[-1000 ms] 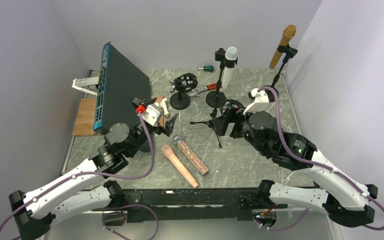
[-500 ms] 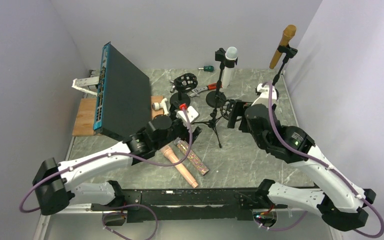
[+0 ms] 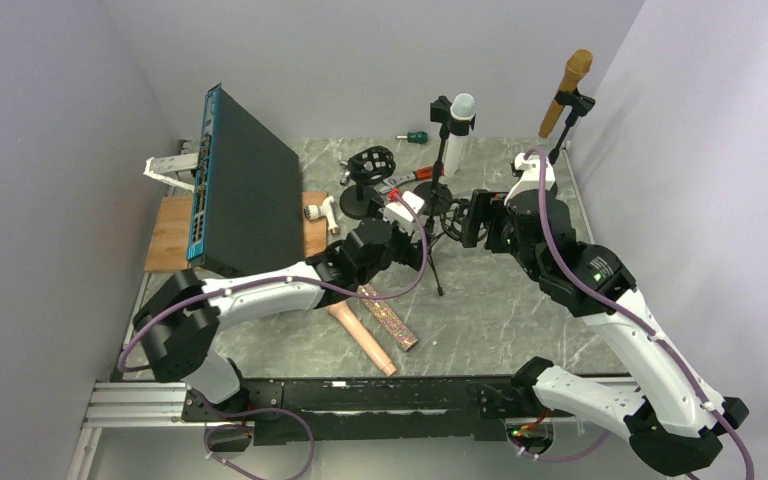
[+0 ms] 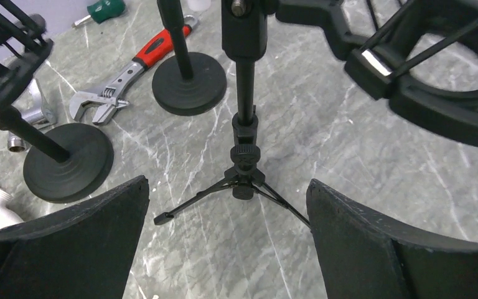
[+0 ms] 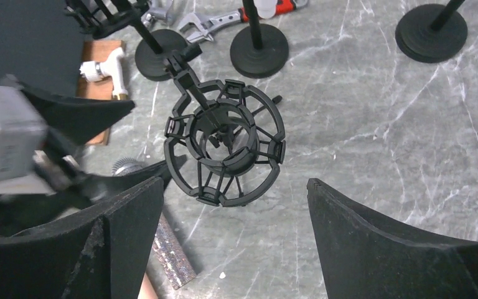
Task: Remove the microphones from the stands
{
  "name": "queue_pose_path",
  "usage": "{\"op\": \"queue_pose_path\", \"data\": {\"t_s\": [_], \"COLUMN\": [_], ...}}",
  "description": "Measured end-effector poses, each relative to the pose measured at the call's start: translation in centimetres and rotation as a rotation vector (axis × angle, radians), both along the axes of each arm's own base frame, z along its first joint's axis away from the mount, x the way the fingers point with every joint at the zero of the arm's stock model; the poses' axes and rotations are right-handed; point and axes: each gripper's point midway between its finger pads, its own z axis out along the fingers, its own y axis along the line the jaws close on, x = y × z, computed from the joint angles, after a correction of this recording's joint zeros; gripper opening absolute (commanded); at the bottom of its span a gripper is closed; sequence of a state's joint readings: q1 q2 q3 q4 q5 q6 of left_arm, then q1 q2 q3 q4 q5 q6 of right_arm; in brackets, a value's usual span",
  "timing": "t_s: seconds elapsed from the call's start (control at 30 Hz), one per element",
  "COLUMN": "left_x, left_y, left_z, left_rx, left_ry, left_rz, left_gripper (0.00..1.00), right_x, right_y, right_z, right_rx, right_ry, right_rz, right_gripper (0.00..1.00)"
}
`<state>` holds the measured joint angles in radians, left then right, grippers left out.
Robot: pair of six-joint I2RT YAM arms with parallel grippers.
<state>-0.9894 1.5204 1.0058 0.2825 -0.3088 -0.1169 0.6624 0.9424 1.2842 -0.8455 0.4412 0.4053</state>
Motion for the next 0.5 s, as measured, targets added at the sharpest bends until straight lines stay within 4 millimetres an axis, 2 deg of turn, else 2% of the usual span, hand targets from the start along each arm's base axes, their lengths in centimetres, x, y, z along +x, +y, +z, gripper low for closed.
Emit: {"op": "queue_pose_path", "data": {"t_s": [0.2, 0.3, 0.37, 0.5], "left_x": [1.4, 2.1, 2.5, 3.6], "left_y": [-0.8, -1.2, -1.3, -1.7], "left_z": [-2.5, -2.9, -3.0, -3.7], "left_rx": [0.018, 0.018, 0.009, -0.008], "left_ry": [-0.077, -0.101, -0.101, -0.074], "left_rz": [0.010, 0.004, -0.005, -0.015], "left_gripper": [0.80, 0.71, 0.68, 0.69], "right_x": [-0.5, -0.8, -0.9, -0.8], "right_y": [-0.4, -0.7, -0.8, -0.4], "right_z": [1.5, 2.1, 2.3, 2.5], "right_rx": [0.011, 0.017, 0.017, 0.016], "right_ry": [-0.049, -0.071, -0.082, -0.091], "right_rz": [0.017, 0.021, 0.026, 0.047], "right_gripper": [0.89, 0.87, 0.87, 0.86]}}
